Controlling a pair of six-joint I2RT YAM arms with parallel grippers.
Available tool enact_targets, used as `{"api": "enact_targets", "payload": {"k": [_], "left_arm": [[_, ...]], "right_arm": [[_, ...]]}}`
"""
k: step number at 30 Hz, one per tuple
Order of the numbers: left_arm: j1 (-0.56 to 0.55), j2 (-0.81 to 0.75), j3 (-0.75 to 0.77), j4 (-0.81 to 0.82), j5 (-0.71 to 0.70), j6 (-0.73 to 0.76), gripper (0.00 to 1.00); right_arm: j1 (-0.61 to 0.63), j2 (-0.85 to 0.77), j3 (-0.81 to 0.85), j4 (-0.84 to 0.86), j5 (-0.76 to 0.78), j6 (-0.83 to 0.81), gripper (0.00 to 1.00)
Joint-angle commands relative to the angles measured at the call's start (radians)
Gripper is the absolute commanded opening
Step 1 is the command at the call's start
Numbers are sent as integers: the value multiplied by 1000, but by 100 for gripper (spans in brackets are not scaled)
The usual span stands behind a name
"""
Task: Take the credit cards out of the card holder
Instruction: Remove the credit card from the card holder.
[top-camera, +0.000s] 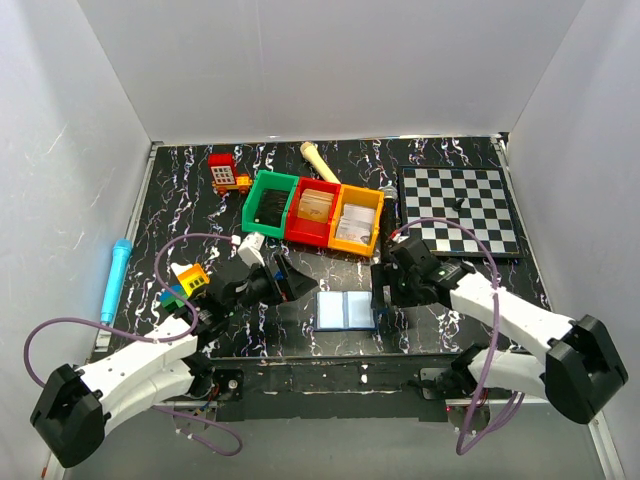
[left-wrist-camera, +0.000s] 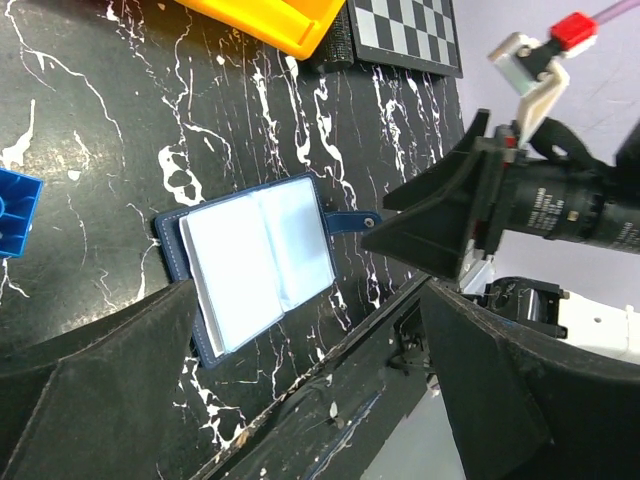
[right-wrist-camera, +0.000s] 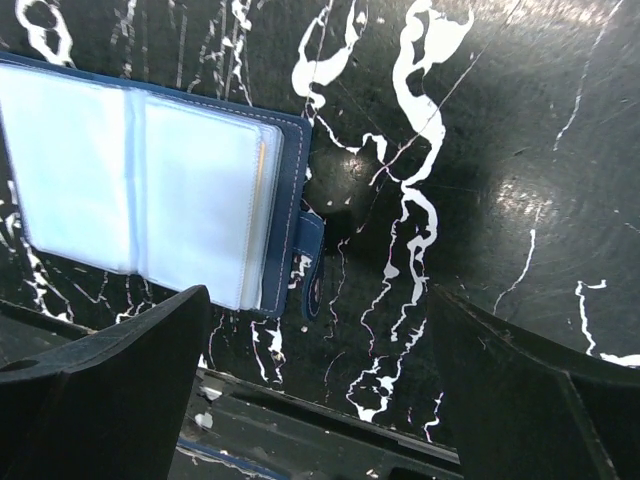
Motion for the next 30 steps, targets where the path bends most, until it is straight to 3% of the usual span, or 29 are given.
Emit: {"api": "enact_targets", "payload": {"k": [1, 4, 7, 11, 15, 20, 22, 25, 26, 30], "left_arm": [[3, 10, -15, 33, 35, -12, 94], [2, 23, -22, 38, 40, -23, 93], [2, 30, -20, 39, 42, -24, 93], [2, 30, -23, 39, 39, -23, 92], [3, 33, -23, 39, 39, -20, 91], [3, 45, -17, 39, 51, -12, 90], [-3, 54, -9, 39, 54, -4, 89], [-21, 75, 12, 29, 52, 14, 87], [-33, 88, 24, 22, 48, 19, 86], [-96, 149, 84, -13, 11, 52, 84]], "right_arm": [[1, 77, 29, 20, -21, 15, 96], [-1, 93, 35, 31, -16, 10, 94], [-1, 122, 55, 27, -18, 7, 85], [-1, 156, 67, 22, -27, 6, 67], [-2, 177, 70, 25, -42, 13, 38], [-2, 197, 72, 19, -47, 15, 33], [-2, 200, 70, 14, -47, 16, 26], [-2, 185, 70, 10, -47, 6, 11], [-4, 171, 72, 8, -47, 1, 2], [-1, 107, 70, 8, -128, -37, 1]]}}
